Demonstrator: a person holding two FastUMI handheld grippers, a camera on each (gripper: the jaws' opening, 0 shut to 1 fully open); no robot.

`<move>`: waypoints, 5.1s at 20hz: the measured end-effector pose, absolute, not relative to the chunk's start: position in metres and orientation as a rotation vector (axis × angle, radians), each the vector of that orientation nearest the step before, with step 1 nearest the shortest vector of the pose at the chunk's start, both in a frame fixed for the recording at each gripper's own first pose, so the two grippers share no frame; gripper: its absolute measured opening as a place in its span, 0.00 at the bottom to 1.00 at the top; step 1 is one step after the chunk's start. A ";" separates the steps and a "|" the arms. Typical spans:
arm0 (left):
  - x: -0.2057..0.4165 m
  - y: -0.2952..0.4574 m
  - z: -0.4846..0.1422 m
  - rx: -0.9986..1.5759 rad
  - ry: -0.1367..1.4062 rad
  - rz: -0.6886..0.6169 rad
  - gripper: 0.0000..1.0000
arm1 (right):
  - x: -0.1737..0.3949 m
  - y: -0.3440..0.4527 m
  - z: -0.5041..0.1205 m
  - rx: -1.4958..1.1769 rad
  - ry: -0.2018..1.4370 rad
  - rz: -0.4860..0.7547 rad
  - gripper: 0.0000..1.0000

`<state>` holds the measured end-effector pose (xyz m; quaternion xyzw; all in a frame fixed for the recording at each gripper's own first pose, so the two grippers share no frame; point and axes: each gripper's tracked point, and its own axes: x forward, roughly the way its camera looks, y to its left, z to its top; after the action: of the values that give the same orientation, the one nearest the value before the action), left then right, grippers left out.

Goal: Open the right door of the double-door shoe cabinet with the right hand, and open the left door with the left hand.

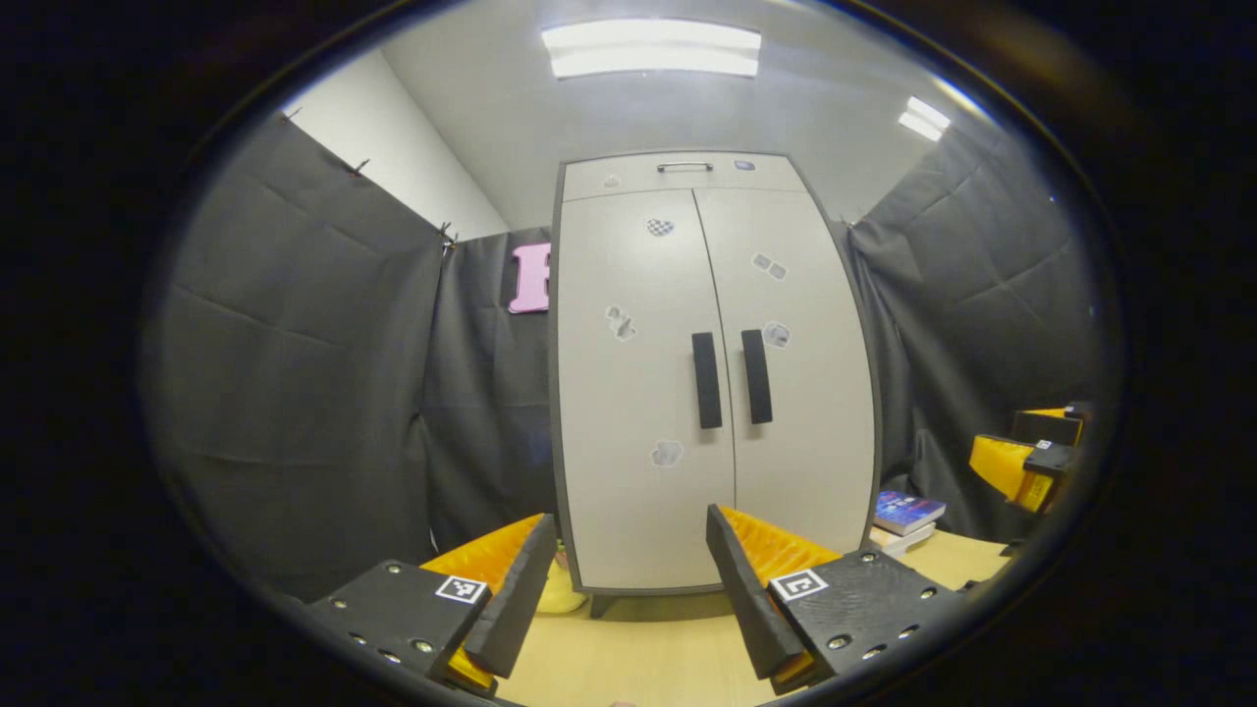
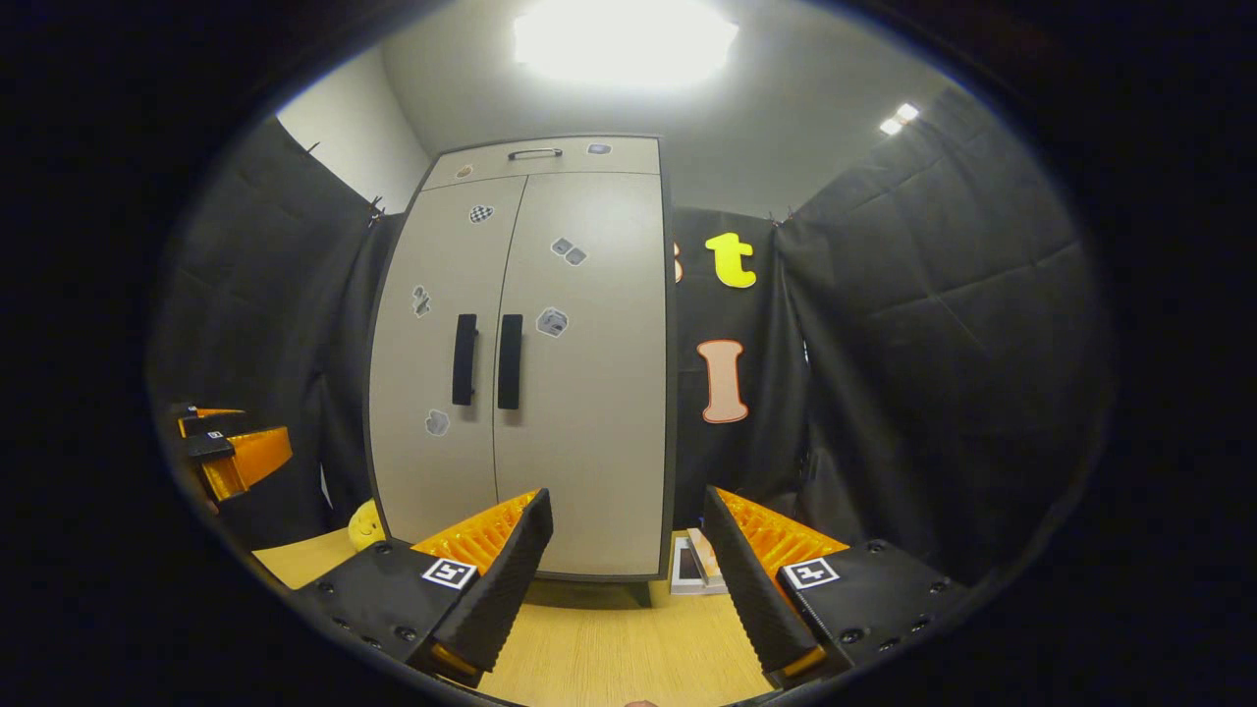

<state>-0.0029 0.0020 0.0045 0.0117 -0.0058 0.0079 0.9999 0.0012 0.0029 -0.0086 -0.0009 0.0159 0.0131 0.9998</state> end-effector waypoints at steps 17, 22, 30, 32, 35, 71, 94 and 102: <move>-0.024 0.056 0.004 0.046 -0.012 0.130 0.89 | 0.058 0.051 0.017 0.025 0.056 0.147 0.97; -0.040 0.088 -0.005 0.052 0.012 0.195 0.88 | 0.104 0.074 0.043 0.009 0.043 0.184 0.97; -0.069 0.123 -0.017 0.061 0.038 0.280 0.88 | 0.170 0.108 0.072 0.022 0.023 0.200 0.97; -0.075 0.132 -0.020 0.069 0.050 0.298 0.88 | 0.185 0.116 0.080 0.032 0.015 0.197 0.97; -0.083 0.146 -0.023 0.070 0.054 0.330 0.88 | 0.206 0.133 0.085 0.036 0.020 0.195 0.97; -0.047 0.130 -0.025 0.047 0.075 0.275 0.89 | 0.217 0.150 0.068 0.088 0.253 0.326 0.13; 0.000 0.017 -0.027 0.017 0.064 0.061 0.89 | 0.126 0.012 0.083 0.096 0.262 0.323 0.13; 0.010 -0.012 -0.034 0.005 0.082 0.017 0.89 | 0.128 -0.034 0.083 0.046 0.251 0.265 0.12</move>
<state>0.0096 -0.0125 -0.0343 0.0026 0.0410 0.0086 0.9991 0.1283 -0.0340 0.0834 0.0226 0.1249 0.1318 0.9831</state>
